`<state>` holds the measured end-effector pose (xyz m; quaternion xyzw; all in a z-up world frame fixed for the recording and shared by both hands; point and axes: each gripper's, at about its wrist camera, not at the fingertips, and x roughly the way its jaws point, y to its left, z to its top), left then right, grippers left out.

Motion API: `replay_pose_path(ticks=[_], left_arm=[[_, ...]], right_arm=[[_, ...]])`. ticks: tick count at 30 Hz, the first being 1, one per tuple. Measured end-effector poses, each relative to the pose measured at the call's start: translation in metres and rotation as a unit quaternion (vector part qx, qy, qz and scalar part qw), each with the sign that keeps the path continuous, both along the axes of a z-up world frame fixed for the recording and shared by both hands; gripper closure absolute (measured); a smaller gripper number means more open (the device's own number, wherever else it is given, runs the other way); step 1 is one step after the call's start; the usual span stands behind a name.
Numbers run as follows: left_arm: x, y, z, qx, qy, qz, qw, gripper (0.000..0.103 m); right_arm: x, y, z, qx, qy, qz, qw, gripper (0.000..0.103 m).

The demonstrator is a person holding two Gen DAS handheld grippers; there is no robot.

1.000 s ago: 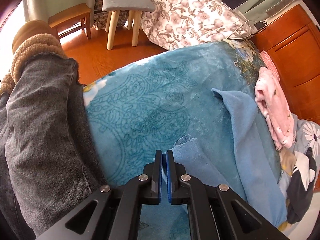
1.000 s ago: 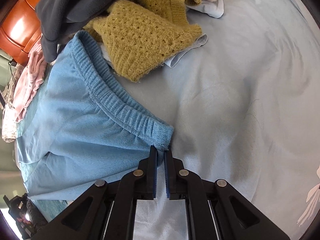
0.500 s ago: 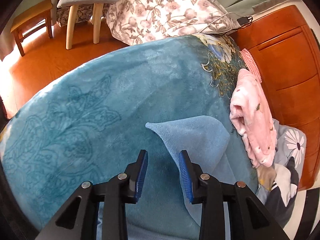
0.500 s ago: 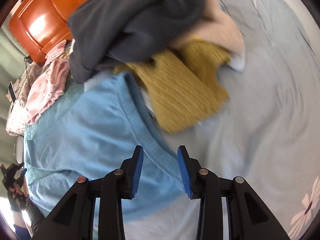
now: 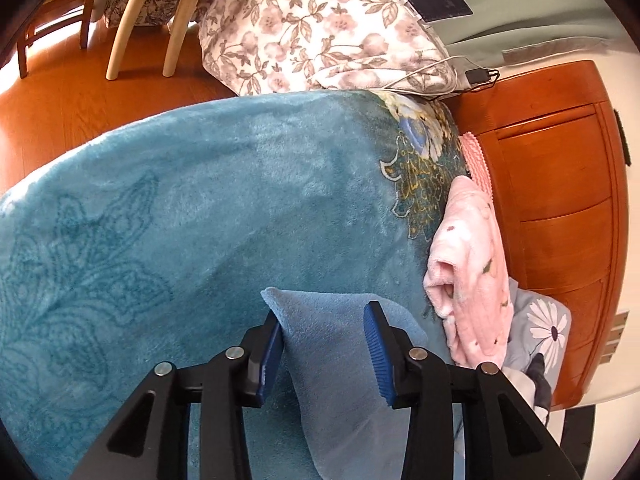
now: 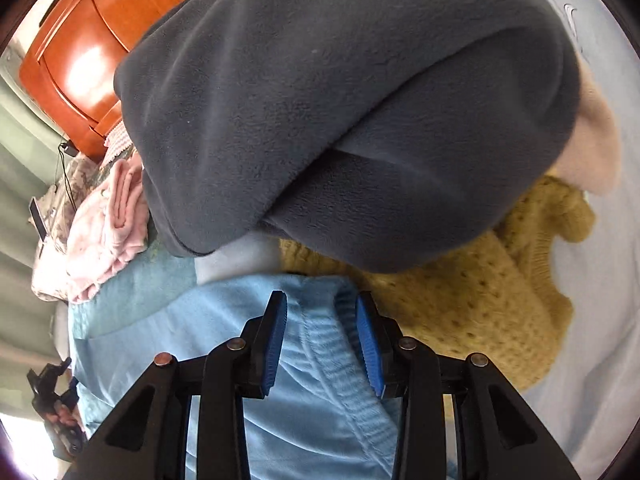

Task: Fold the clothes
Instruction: 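Open both grippers and regrasp the garment edges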

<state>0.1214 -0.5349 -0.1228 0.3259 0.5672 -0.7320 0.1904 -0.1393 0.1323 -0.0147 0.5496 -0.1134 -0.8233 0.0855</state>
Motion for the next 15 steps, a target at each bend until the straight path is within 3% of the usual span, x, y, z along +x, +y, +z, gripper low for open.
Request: replay_pose_path(ticks=[2, 3, 6, 10, 13, 15], left_arm=[[0.0, -0.001, 0.0, 0.008, 0.009, 0.006, 0.9999, 0.062], [0.0, -0.002, 0.0, 0.012, 0.013, 0.009, 0.9998, 0.064], [-0.001, -0.002, 0.006, 0.0, 0.018, 0.009, 0.9998, 0.101], [0.006, 0.005, 0.045, -0.079, 0.091, -0.019, 0.9926, 0.1], [0.014, 0.008, 0.056, -0.134, 0.073, -0.022, 0.988, 0.1], [0.015, -0.002, 0.035, -0.1, 0.03, -0.02, 0.9944, 0.1]], right_arm=[[-0.001, -0.005, 0.001, 0.011, 0.003, 0.004, 1.0, 0.086], [-0.002, -0.006, 0.002, 0.015, 0.002, 0.007, 1.0, 0.088], [-0.001, -0.011, 0.01, 0.021, 0.009, 0.017, 1.0, 0.095], [0.01, -0.002, 0.047, 0.012, 0.083, 0.005, 0.996, 0.096], [0.012, 0.008, 0.053, 0.023, 0.102, -0.016, 0.994, 0.096], [0.01, 0.012, 0.042, 0.028, 0.085, -0.026, 0.996, 0.096]])
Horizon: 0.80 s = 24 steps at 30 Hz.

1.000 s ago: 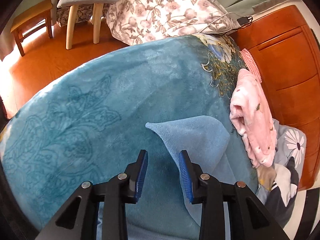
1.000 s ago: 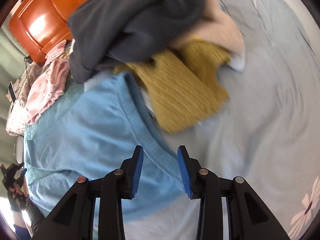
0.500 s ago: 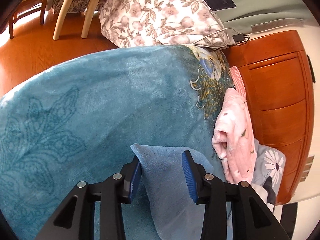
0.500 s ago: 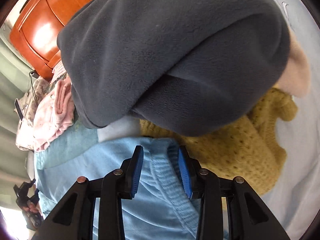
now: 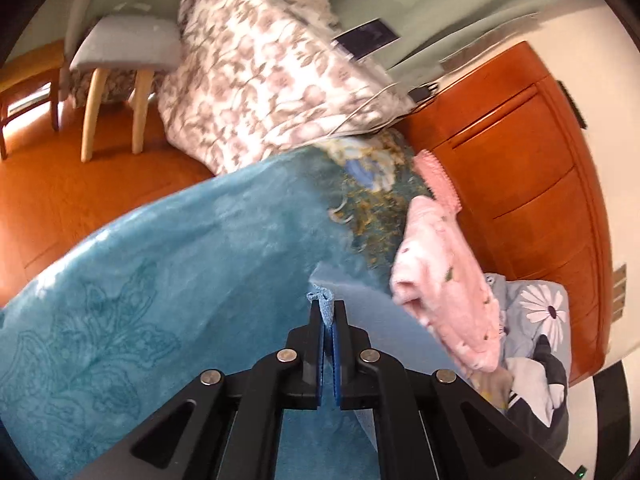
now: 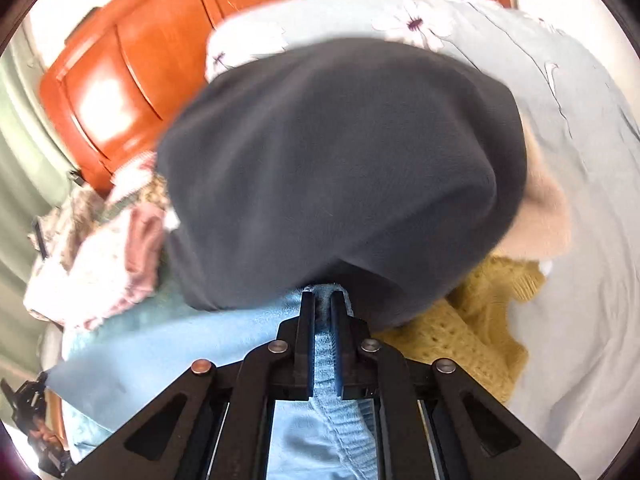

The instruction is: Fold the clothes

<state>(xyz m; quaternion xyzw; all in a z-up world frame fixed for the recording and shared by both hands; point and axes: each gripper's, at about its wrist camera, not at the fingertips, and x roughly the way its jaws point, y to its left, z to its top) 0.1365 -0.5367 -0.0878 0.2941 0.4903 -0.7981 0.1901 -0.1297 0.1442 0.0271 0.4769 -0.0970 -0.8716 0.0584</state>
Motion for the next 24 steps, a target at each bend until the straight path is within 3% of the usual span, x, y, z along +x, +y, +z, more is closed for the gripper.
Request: replay_pose_path(ticks=[2, 6, 8, 10, 13, 17, 20, 24], left_arm=[[0.002, -0.006, -0.021, 0.025, -0.044, 0.003, 0.9987, 0.099], [0.01, -0.006, -0.032, 0.035, -0.066, 0.002, 0.9972, 0.096], [0.017, -0.007, -0.027, 0.04, -0.062, 0.013, 0.9972, 0.091], [0.028, -0.007, -0.018, 0.047, -0.056, 0.02, 0.9972, 0.074], [0.048, -0.002, 0.0, 0.05, -0.048, 0.023, 0.9973, 0.069], [0.073, 0.02, 0.017, 0.02, -0.089, 0.005, 0.9958, 0.056], [0.09, 0.041, 0.018, -0.009, -0.143, 0.002, 0.9896, 0.053], [0.117, 0.062, 0.009, -0.006, -0.172, 0.013, 0.985, 0.047]], right_arm=[[-0.003, 0.003, -0.013, -0.001, -0.02, -0.009, 1.0, 0.096], [-0.003, -0.001, -0.013, 0.003, -0.024, -0.008, 1.0, 0.096], [-0.004, -0.004, -0.011, 0.013, -0.024, -0.007, 1.0, 0.096], [-0.005, -0.007, -0.009, 0.02, -0.024, -0.007, 0.999, 0.096], [-0.003, -0.008, -0.007, 0.025, -0.021, -0.012, 0.999, 0.087], [0.003, -0.007, -0.007, 0.027, -0.02, -0.019, 0.999, 0.062], [0.009, -0.003, -0.003, 0.013, -0.019, -0.028, 0.999, 0.057], [0.034, 0.0, 0.021, -0.009, 0.002, -0.024, 1.0, 0.051]])
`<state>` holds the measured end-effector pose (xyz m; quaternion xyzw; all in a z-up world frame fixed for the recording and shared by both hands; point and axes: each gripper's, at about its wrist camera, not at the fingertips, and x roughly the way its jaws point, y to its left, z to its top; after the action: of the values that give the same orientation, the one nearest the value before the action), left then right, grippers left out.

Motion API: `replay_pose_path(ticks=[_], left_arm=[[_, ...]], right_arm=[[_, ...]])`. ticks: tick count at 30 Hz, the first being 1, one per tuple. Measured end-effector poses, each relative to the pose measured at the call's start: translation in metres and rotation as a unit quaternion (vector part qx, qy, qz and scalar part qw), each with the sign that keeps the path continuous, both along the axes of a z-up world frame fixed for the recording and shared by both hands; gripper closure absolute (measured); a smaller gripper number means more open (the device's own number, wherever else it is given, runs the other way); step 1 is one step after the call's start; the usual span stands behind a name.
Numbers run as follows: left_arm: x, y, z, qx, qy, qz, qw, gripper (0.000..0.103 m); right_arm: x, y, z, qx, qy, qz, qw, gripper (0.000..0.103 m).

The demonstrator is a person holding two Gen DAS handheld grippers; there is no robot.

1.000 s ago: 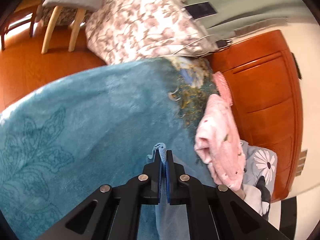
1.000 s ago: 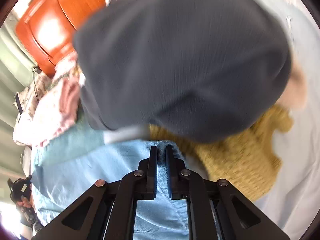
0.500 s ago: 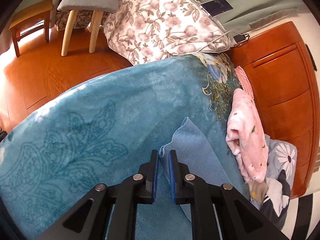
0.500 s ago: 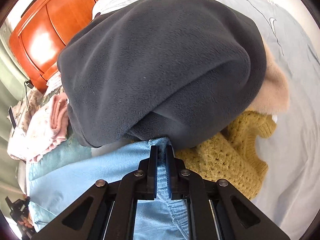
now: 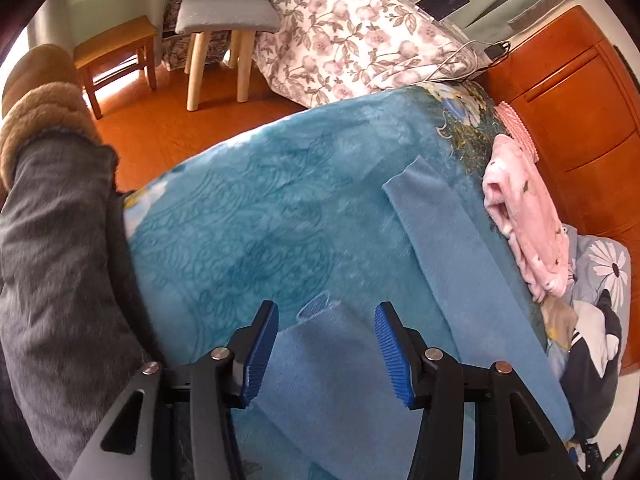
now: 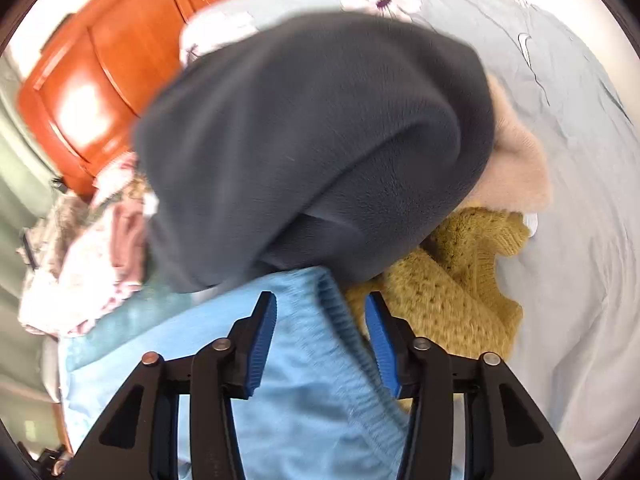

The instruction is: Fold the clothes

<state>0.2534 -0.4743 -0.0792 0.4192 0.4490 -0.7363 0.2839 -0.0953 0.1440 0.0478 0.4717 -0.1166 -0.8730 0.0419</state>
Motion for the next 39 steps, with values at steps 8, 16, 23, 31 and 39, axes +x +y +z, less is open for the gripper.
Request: replay_pose_path(ticks=[8, 16, 23, 31, 39], left_arm=[[0.011, 0.039, -0.015, 0.033, -0.05, -0.018, 0.998, 0.042], [-0.001, 0.065, -0.028, 0.052, -0.057, -0.041, 0.9962, 0.042], [0.0, 0.073, -0.024, 0.035, -0.034, -0.033, 0.9983, 0.043], [0.016, 0.062, -0.028, 0.068, 0.017, 0.0, 0.9976, 0.044], [0.022, 0.055, -0.028, 0.085, 0.062, 0.018, 0.9943, 0.059]], right_arm=[[0.076, -0.01, -0.005, -0.035, -0.043, 0.022, 0.998, 0.049], [0.114, 0.053, -0.035, -0.042, -0.107, 0.018, 0.993, 0.049], [0.138, 0.06, -0.068, -0.046, -0.135, 0.025, 0.989, 0.05], [0.146, 0.077, -0.089, -0.083, -0.143, 0.001, 0.986, 0.049], [0.137, 0.074, -0.099, -0.147, -0.14, -0.003, 0.979, 0.061]])
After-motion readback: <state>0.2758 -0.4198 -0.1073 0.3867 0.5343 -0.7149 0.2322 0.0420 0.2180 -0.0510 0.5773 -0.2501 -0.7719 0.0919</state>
